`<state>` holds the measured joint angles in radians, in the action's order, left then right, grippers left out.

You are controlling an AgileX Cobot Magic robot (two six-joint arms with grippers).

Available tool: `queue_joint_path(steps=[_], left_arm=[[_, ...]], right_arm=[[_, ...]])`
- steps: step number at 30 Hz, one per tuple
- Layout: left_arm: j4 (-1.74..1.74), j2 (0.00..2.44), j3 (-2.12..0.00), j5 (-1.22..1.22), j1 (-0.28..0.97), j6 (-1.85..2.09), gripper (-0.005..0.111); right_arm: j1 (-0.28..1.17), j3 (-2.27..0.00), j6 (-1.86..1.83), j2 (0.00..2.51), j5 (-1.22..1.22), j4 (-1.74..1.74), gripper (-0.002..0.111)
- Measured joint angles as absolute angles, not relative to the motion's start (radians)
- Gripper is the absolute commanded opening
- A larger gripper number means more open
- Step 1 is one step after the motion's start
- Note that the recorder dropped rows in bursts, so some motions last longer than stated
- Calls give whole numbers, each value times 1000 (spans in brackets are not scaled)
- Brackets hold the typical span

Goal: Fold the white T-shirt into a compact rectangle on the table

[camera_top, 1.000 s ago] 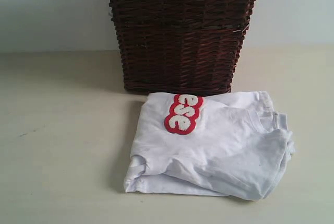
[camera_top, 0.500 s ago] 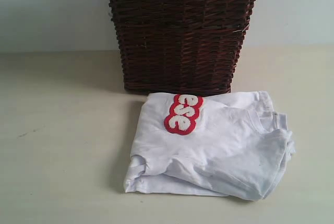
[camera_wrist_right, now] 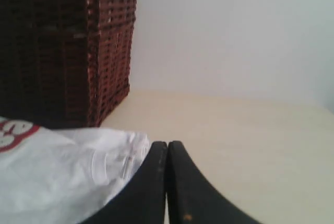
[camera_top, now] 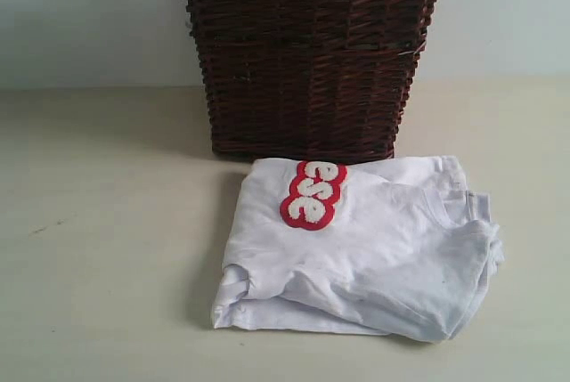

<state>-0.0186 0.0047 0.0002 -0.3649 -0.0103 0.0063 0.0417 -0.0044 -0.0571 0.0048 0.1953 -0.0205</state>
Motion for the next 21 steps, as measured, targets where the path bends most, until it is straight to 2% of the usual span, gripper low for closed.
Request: queue_joint_path(steps=[6, 21], left_arm=[[-19, 5, 0, -365, -10, 6, 0], [-19, 5, 0, -365, -10, 6, 0]], right_arm=[[42, -4, 51, 5, 252, -20, 0], [42, -4, 55, 5, 270, -18, 0]])
